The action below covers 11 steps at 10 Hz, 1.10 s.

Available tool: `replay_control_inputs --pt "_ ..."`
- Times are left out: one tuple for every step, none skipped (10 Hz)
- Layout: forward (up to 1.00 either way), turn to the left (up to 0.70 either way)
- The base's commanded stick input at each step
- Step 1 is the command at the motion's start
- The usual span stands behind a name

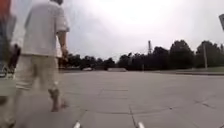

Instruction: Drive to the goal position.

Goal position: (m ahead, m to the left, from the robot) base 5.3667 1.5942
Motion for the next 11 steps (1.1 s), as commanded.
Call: replay_control_inputs --pt "0.5 0.0" --pt "0.5 0.0" --pt "0.5 0.0" --pt "0.5 0.0" --pt "0.5 0.0" --pt "0.5 0.0" --pt "0.5 0.0" --pt "0.5 0.0" --pt "0.5 0.0" --pt "0.5 0.0" --pt "0.5 0.0"
